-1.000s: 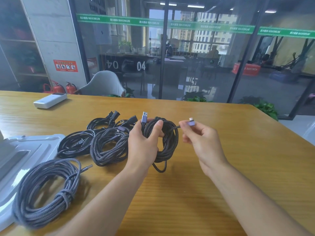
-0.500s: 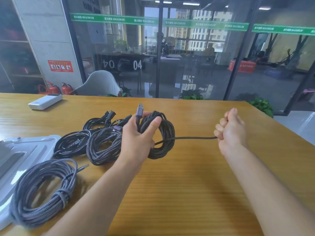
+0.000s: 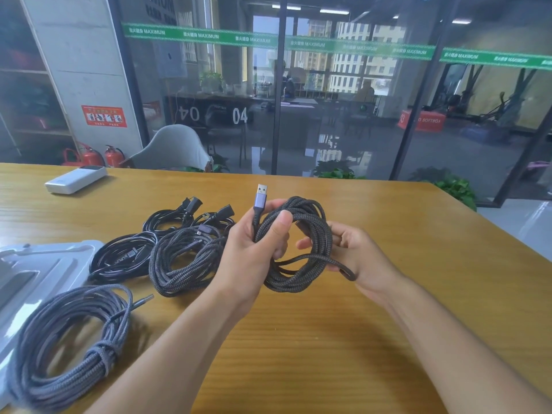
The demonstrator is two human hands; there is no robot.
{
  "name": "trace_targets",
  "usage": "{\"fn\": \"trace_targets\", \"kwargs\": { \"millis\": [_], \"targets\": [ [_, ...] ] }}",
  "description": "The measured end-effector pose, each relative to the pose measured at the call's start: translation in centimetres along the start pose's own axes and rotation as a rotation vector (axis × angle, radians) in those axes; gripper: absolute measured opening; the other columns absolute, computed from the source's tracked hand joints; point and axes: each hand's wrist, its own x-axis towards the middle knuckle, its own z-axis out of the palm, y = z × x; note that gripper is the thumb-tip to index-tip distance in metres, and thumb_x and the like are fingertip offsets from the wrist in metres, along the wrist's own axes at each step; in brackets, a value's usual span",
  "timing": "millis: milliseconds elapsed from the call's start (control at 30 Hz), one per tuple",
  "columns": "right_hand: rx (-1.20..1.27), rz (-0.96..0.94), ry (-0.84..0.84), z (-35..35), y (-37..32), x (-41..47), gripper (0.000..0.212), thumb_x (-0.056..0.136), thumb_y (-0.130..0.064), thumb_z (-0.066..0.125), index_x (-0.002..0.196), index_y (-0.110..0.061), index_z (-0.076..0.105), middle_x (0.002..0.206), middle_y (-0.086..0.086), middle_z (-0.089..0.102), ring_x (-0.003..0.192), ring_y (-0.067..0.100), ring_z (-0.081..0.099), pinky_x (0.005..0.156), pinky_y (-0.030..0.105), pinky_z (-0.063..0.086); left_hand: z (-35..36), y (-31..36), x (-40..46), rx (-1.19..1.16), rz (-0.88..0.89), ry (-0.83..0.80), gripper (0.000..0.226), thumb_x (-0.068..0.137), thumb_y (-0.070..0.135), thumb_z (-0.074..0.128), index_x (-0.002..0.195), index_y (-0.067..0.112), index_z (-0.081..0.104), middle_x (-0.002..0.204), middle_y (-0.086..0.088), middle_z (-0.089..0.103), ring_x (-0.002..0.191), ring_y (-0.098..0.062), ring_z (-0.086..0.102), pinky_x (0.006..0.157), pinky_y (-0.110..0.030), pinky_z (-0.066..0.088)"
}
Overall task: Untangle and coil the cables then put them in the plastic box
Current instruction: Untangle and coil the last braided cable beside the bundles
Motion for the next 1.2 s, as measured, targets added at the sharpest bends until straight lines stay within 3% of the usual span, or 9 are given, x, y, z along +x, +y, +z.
{"fn": "trace_targets", "kwargs": {
  "millis": [233,333,400,500,600,700,867,1000,1200],
  "targets": [
    [0.066,0.118,-0.009,0.7,0.3,-0.1,0.02,0.092,-0.002,0.07,0.089,-0.016,0.083,0.088,0.007,0.077,0.072,0.019,0.06,0.055,0.022,0.043,0.2,-0.4,-0.1,0.021,-0.029,0.003,0.036,0.093,0.039,0.07,0.123,0.02,0.067,0.064,0.001,0.044,0.062,-0.017,0.041,0.067,-0.03,0.043],
    [0.2,0.116,-0.093,0.6,-0.1,-0.5,0.022,0.097,-0.003,0.061,0.105,-0.008,0.081,0.113,0.013,0.077,0.101,0.023,0.072,0.081,0.029,0.057,0.2,-0.2,-0.2,0.034,-0.023,0.02,0.039,0.093,0.041,0.071,0.124,0.018,0.065,0.064,0.004,0.046,0.061,-0.017,0.039,0.064,-0.03,0.041],
    [0.395,0.164,-0.084,1.0,-0.3,-0.7,0.031,0.101,0.001,0.048,0.111,0.002,0.077,0.113,0.018,0.075,0.101,0.024,0.072,0.083,0.031,0.059,0.3,-0.2,-0.2,0.061,-0.019,0.052,0.038,0.092,0.04,0.067,0.122,0.018,0.065,0.064,0.005,0.046,0.061,-0.017,0.038,0.062,-0.031,0.04],
    [0.648,0.236,-0.151,1.3,-0.4,-0.7,0.046,0.099,-0.028,0.05,0.123,0.007,0.066,0.104,0.021,0.068,0.095,0.029,0.065,0.087,0.039,0.053,0.2,-0.2,-0.1,0.111,-0.021,0.09,0.028,0.098,0.035,0.065,0.119,0.018,0.064,0.064,0.005,0.046,0.062,-0.019,0.037,0.06,-0.033,0.038],
    [0.409,0.121,-0.249,1.2,-0.6,-0.6,0.041,0.089,-0.025,0.069,0.124,-0.006,0.062,0.1,0.009,0.063,0.097,0.024,0.059,0.092,0.037,0.051,0.3,-0.1,-0.1,0.187,0.014,0.092,0.02,0.101,0.035,0.064,0.114,0.02,0.063,0.067,0.002,0.047,0.063,-0.023,0.039,0.06,-0.034,0.038],
    [0.156,0.029,-0.227,1.3,-0.8,-0.8,0.032,0.084,-0.01,0.069,0.116,-0.01,0.062,0.088,0.002,0.057,0.087,0.018,0.055,0.091,0.038,0.044,0.7,0.1,-0.2,0.32,0.095,0.052,0.03,0.094,0.047,0.063,0.114,0.024,0.062,0.067,0.017,0.057,0.06,-0.011,0.05,0.066,-0.029,0.043],
    [0.188,0.126,-0.177,1.5,-1.0,-0.9,0.04,0.081,-0.012,0.07,0.115,0.008,0.062,0.094,0.005,0.06,0.089,0.016,0.058,0.083,0.029,0.046,0.7,-0.2,-0.4,0.352,0.085,0.068,0.034,0.09,0.053,0.063,0.111,0.027,0.063,0.068,0.016,0.063,0.063,-0.007,0.057,0.07,-0.028,0.045],
    [0.296,0.194,-0.066,1.7,-0.5,-0.6,0.022,0.076,-0.005,0.079,0.096,-0.011,0.075,0.087,0.006,0.065,0.08,0.017,0.062,0.083,0.031,0.045,0.7,-0.7,-0.4,0.345,0.071,0.108,0.036,0.088,0.057,0.063,0.112,0.03,0.063,0.07,0.012,0.063,0.065,-0.01,0.057,0.069,-0.031,0.046],
    [0.285,0.15,-0.079,2.0,-0.4,-0.4,0.041,0.084,-0.003,0.075,0.125,-0.002,0.068,0.103,0.011,0.071,0.09,0.02,0.066,0.086,0.033,0.048,0.3,-0.9,-0.2,0.339,0.048,0.142,0.037,0.088,0.056,0.064,0.112,0.029,0.064,0.071,0.014,0.063,0.065,-0.009,0.057,0.07,-0.03,0.046]
  ]
}}
